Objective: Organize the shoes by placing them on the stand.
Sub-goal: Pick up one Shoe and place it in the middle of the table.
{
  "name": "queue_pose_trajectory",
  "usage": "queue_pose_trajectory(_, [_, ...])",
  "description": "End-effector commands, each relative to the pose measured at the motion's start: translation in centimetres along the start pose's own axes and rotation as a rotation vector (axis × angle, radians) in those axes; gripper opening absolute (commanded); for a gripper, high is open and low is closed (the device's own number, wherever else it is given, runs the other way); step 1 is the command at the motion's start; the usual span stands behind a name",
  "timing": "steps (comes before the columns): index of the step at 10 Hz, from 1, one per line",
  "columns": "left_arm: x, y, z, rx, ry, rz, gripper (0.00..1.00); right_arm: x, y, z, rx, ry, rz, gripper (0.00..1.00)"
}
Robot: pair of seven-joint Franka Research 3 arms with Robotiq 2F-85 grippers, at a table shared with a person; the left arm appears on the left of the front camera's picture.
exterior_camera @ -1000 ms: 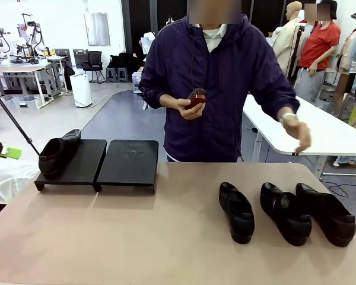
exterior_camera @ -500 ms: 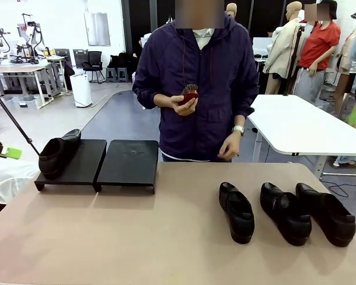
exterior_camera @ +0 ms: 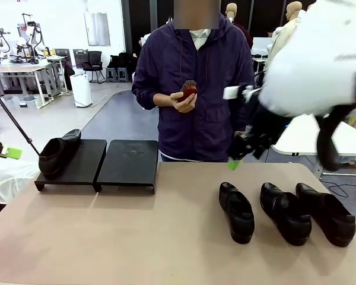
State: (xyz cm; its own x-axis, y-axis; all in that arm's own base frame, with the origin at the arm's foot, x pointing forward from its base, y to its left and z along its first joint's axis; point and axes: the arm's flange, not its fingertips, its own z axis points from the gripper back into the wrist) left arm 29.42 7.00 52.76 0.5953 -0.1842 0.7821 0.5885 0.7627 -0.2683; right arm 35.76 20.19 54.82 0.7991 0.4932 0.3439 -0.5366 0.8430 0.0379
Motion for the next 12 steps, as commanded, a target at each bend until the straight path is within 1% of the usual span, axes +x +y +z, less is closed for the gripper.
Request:
queue_pose_trajectory(1, [-0.3, -0.1, 0.0, 0.001, 0.008, -0.005, 1.00, 3.6, -0.3, -4.1, -0.048, -0.004, -0.014, 1.00])
queue_pose_trajectory(3, [-0.3, -0.1, 0.0, 0.001, 0.008, -0.005, 1.00, 5.2, -0.5, -8.3, -0.047, -0.003, -0.082, 1.00])
queue_pose_trajectory(4, [-0.3, -0.1, 0.0, 0.001, 0.008, -0.005, 1.00, 5.6, -0.5, -10.3, -0.029, 0.023, -0.122, 1.00])
queue_pose_trajectory(5, [-0.3, -0.1, 0.0, 0.001, 0.008, -0.005, 1.00, 5.5, -0.4, -12.4, -0.051, 0.073, -0.167, 1.00])
queue_pose_trajectory(6, [-0.3, -0.1, 0.0, 0.001, 0.008, -0.005, 1.00, 5.2, -0.2, -13.6, -0.052, 0.114, -0.206, 1.00])
queue_pose_trajectory(8, [-0.3, -0.1, 0.0, 0.001, 0.008, -0.005, 1.00, 4.2, 0.2, -15.5, -0.112, 0.171, -0.286, 1.00])
queue_pose_trajectory(10, [-0.3, -0.1, 0.0, 0.001, 0.008, -0.005, 1.00, 3.1, 0.4, -17.4, -0.112, 0.240, -0.335, 1.00])
queue_pose_trajectory(11, [-0.3, -0.1, 0.0, 0.001, 0.008, -0.005, 1.00, 2.5, 0.3, -18.2, -0.119, 0.264, -0.357, 1.00])
queue_pose_trajectory(12, [-0.3, -0.1, 0.0, 0.001, 0.008, -0.005, 1.00, 1.7, -0.1, -19.5, -0.127, 0.252, -0.367, 1.00])
